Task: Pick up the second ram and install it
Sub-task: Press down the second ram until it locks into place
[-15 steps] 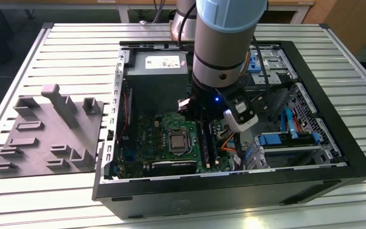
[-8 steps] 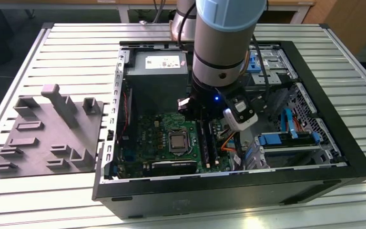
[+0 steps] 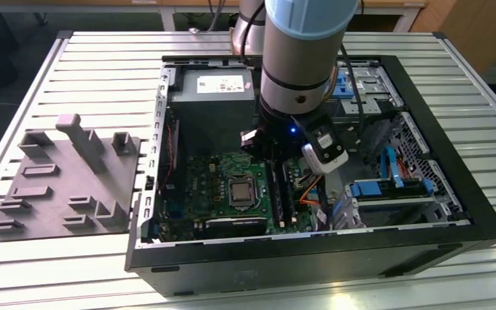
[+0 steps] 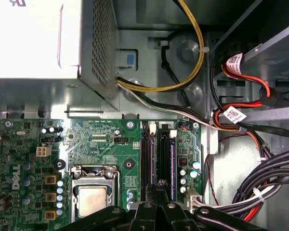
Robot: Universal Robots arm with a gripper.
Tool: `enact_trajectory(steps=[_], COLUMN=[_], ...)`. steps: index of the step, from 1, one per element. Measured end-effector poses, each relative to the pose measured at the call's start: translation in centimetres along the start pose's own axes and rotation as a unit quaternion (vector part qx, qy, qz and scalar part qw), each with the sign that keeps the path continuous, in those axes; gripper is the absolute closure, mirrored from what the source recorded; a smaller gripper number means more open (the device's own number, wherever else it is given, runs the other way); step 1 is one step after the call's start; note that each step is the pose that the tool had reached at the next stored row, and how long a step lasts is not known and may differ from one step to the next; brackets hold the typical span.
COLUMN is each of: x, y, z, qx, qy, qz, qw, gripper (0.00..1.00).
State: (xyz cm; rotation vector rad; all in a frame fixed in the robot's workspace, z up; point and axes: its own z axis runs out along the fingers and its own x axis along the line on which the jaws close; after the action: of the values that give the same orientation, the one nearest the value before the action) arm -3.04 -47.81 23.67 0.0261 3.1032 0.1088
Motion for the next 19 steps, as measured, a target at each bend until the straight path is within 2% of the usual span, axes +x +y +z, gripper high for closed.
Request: enact_trajectory(steps=[19], x=[0.01], y=[0.56], z=[0.04], qx=[0.0000], qy=[0.0000], qz=[0.000], qw=[1.0000], gripper=[0.89])
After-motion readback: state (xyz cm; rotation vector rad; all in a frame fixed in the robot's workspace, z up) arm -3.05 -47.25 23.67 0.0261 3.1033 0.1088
